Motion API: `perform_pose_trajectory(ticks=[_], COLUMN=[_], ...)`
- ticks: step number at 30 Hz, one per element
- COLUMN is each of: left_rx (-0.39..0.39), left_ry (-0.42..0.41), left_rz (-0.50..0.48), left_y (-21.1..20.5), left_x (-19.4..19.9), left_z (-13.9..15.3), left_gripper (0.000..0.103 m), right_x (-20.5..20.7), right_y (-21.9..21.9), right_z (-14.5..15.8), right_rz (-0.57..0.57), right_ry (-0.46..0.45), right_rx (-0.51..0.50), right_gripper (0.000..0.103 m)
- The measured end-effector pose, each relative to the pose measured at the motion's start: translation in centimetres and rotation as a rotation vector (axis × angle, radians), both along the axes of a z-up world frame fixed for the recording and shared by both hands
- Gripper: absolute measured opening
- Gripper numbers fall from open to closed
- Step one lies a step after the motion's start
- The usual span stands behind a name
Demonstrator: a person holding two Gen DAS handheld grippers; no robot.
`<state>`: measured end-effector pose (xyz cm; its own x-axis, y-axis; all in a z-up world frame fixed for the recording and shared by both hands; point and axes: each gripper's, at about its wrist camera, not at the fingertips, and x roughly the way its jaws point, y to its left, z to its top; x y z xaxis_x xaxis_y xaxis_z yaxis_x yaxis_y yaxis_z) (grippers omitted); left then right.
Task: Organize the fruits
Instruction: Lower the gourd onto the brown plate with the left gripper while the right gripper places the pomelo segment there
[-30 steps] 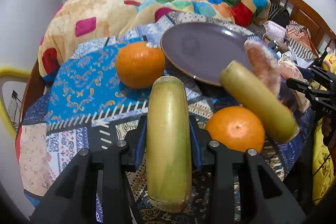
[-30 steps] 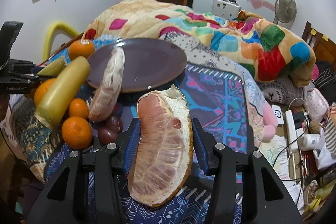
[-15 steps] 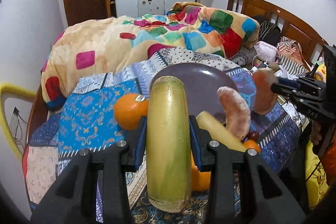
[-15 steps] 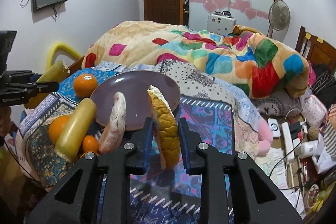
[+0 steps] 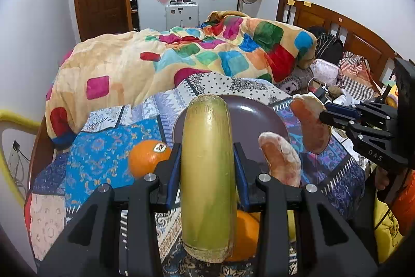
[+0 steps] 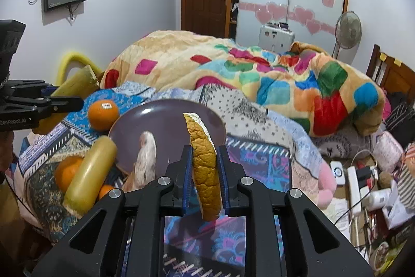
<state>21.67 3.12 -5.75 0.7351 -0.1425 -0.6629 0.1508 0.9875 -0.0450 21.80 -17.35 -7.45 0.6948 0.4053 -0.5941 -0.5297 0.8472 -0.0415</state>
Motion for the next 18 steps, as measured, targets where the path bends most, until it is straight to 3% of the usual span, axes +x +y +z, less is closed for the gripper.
perform_pose_trajectory(ticks=[12,18], left_rx=[-0.003,0.0], left_ry=[0.01,0.037], left_rz=[0.006,0.008], left_y=[-0.7,-1.1], left_x=[3.2,5.4], left_z=[-0.3,-1.4], left_gripper=[0.037,0.037], right_x=[2.2,3.9], right_y=[2.4,4.2], right_z=[2.0,1.0], right_rz=[0.021,0.055], right_ry=[-0.052,-0.005], right_rx=[0.014,0.016], right_gripper=[0.017,0.017])
